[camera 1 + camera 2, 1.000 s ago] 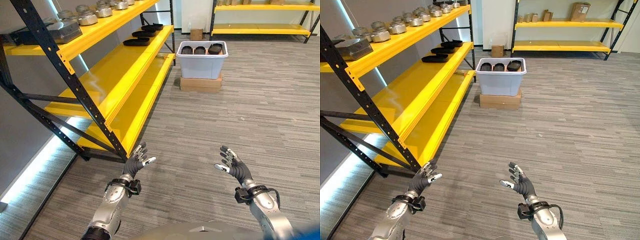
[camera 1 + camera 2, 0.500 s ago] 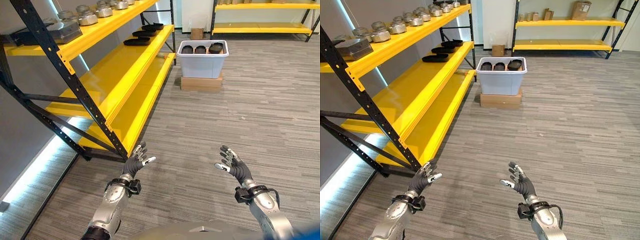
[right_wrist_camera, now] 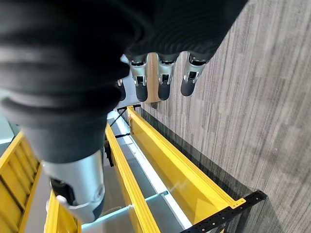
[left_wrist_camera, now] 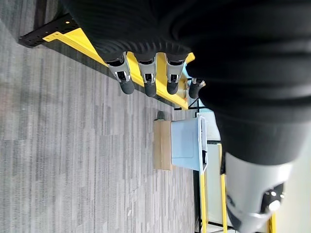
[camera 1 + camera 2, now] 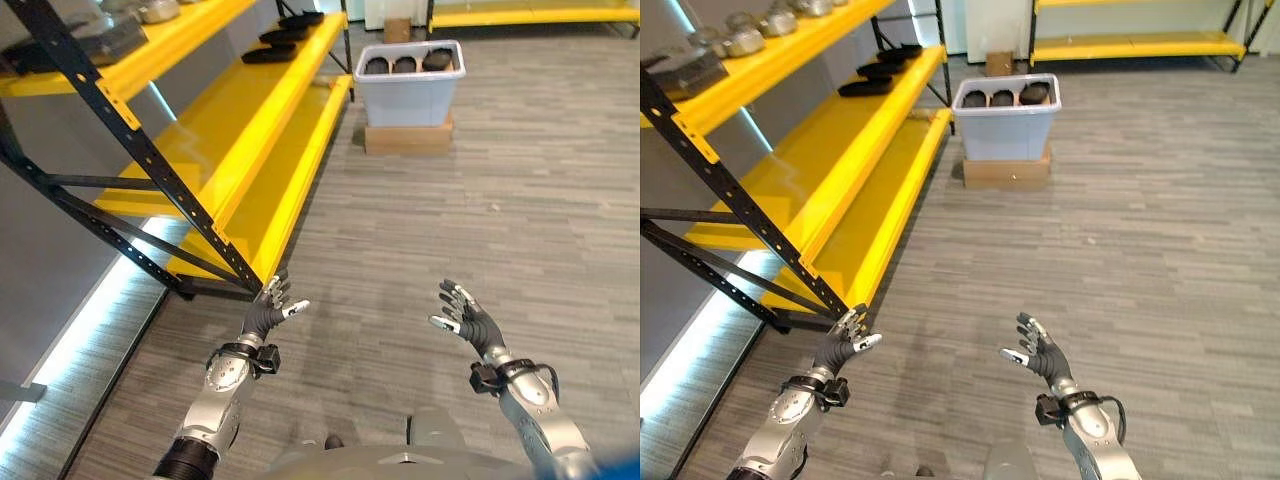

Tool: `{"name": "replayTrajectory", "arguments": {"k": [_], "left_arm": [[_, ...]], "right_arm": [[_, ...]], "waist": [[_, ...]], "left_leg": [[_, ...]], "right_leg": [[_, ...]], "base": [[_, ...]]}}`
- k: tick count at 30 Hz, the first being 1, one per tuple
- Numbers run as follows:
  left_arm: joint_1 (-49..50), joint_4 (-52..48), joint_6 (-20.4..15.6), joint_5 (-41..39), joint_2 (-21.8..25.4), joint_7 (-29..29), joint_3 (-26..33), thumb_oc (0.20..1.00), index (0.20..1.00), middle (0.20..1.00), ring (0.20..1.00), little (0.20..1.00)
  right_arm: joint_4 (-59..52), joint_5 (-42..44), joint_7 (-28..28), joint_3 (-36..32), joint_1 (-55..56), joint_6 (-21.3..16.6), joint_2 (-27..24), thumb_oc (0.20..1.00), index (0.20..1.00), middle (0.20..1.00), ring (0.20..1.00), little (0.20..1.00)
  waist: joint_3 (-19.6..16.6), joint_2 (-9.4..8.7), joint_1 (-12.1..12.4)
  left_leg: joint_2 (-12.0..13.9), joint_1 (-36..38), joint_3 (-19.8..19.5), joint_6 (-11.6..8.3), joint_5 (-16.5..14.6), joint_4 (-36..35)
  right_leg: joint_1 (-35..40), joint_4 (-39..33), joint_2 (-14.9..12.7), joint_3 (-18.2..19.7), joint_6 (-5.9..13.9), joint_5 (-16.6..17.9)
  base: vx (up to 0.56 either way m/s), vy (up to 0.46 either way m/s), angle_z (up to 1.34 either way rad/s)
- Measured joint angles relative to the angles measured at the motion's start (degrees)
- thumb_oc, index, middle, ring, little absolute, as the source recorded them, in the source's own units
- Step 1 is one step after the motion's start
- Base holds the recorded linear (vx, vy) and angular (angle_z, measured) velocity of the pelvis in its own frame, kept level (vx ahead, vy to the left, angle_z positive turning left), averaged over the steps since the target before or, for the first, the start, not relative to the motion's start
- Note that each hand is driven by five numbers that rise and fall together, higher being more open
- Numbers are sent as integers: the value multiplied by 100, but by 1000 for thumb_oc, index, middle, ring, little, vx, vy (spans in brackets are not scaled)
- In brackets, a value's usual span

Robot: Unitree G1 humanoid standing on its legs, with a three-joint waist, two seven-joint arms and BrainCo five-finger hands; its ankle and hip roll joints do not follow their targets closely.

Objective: Move parts from the plastic box to the shelf.

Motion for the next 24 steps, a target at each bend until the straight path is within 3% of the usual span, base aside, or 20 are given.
{"name": "replayTrajectory", "arguments": {"k": [1,4,5,6,7,8,9,11,13,14,16,18,19,20,21,22,23,24], "left_arm": [[9,1,-6,0,-1,16,5,1000,1000,1000,1000,1000],[-33,2,-13,-1,-12,13,-22,1000,1000,1000,1000,1000],[-96,-3,-17,0,-22,14,-64,1000,1000,1000,1000,1000],[-173,-19,-33,-1,17,12,-69,1000,1000,1000,1000,1000],[-270,4,-33,1,-76,19,-81,1000,1000,1000,1000,1000],[-290,4,-27,1,-273,17,-86,1000,1000,1000,1000,1000],[-269,2,-30,2,-376,11,-98,1000,1000,1000,1000,1000],[-288,4,-75,2,-373,12,-134,1000,1000,1000,1000,1000],[-372,-1,-113,0,-296,24,-147,1000,1000,1000,1000,1000],[-390,13,-113,-1,-298,29,-159,1000,1000,1000,1000,1000],[-371,0,-108,-2,-310,28,-258,1000,1000,1000,1000,1000],[-400,-1,-108,-3,-293,52,-242,1000,1000,1000,1000,1000],[-406,3,-114,-3,-287,80,-251,1000,1000,1000,1000,1000],[-262,-11,-137,-5,-218,137,-239,1000,1000,1000,1000,1000],[-277,-14,-146,-14,-112,144,-252,1000,1000,1000,1000,1000],[-292,26,-120,-16,-150,164,-281,1000,1000,1000,1000,1000],[-248,-1,-126,-22,-111,152,-302,1000,1000,1000,1000,1000],[-219,-12,-128,-45,-111,159,-290,1000,1000,1000,1000,1000]], "right_arm": [[-5,31,4,27,-3,1,-9,1000,1000,1000,1000,1000],[-83,72,-9,39,-7,-1,-8,1000,1000,1000,1000,1000],[-84,70,-21,3,0,-3,7,1000,1000,1000,1000,1000],[-99,70,-37,-27,-19,-8,48,1000,1000,1000,1000,1000],[-123,70,-58,-67,-45,-13,-45,1000,1000,1000,1000,1000],[-156,70,-106,-153,-55,-11,-214,1000,1000,1000,1000,1000],[-255,69,-134,-178,-10,-4,-347,1000,1000,1000,1000,1000],[-334,67,-130,-141,90,-8,-461,1000,1000,1000,1000,1000],[-345,68,-131,-142,37,-8,-449,1000,1000,1000,1000,1000],[-344,68,-135,-149,0,-7,-454,1000,1000,1000,1000,1000],[-412,71,-193,-252,5,-9,-456,1000,1000,1000,1000,1000],[-447,70,-228,-268,-8,-16,-501,1000,1000,1000,1000,1000],[-444,70,-227,-300,-43,-20,-494,1000,1000,1000,1000,1000],[-433,75,-216,-248,11,-21,-453,1000,1000,1000,1000,1000],[-314,98,-166,-233,20,-86,-394,1000,1000,1000,1000,1000],[-211,121,-145,-304,75,-55,-391,1000,1000,1000,1000,1000],[-178,146,-122,-324,96,-63,-432,1000,1000,1000,1000,1000],[-198,164,-110,-352,94,-77,-504,1000,1000,1000,1000,1000]], "waist": [[61,42,11],[119,91,-41],[115,88,-77],[167,-60,-124],[296,-30,-147],[379,114,-232],[345,273,-276],[286,272,-434],[247,304,-464],[231,284,-447],[188,372,-463],[204,389,-524],[183,388,-553],[-21,317,-461],[-27,178,-435],[-71,224,-332],[-123,259,-230],[-126,226,-211]], "left_leg": [[4,49,31,83,26,-110],[15,-72,20,147,57,-341],[-23,-115,20,134,75,-367],[-165,-194,-17,261,-8,-112],[-146,-363,8,321,-270,659],[-36,-518,33,326,-825,1508],[42,-455,-65,134,-1073,1426],[-59,-240,-123,55,-1112,1154],[2,-265,-164,73,-1101,1091],[47,-255,-178,15,-1086,1030],[220,-210,-222,-232,-947,890],[360,22,-322,-422,-728,598],[444,107,-386,-423,-727,582],[509,219,-288,-460,-754,517],[533,104,-340,-707,-756,964],[782,-280,-328,-800,-760,1755],[987,-635,-526,-970,-545,2504],[1009,-902,-803,-1061,-134,2994]], "right_leg": [[-227,124,-68,-88,99,56],[-504,-1017,-135,-201,144,228],[-448,-1559,-200,-450,225,299],[-452,-1748,-377,-512,283,514],[-431,-1705,-429,-567,234,897],[-465,-1414,-485,-633,227,892],[-490,-1153,-462,-666,123,770],[-712,-692,-551,-552,206,554],[-861,-621,-425,-505,194,547],[-841,-737,-354,-484,-137,402],[-743,-723,-249,-752,-489,333],[-814,-199,-179,-798,-605,231],[-1104,250,-86,-724,-527,95],[-1041,-479,144,-626,-430,184],[-912,-676,204,-604,-788,168],[-813,-838,316,-642,-783,135],[-674,-1069,469,-708,-788,144],[-576,-1144,574,-749,-971,67]], "base": [[257,47,-24],[261,-19,0],[286,-51,23],[275,-58,23],[364,-69,8],[175,-85,3],[183,-125,2],[341,-183,6],[366,-160,7],[222,-94,4],[314,-169,15],[324,-203,25],[292,-287,17],[252,-306,16],[250,-306,-3],[181,-253,-19],[100,-153,-37],[187,-210,-23]]}}
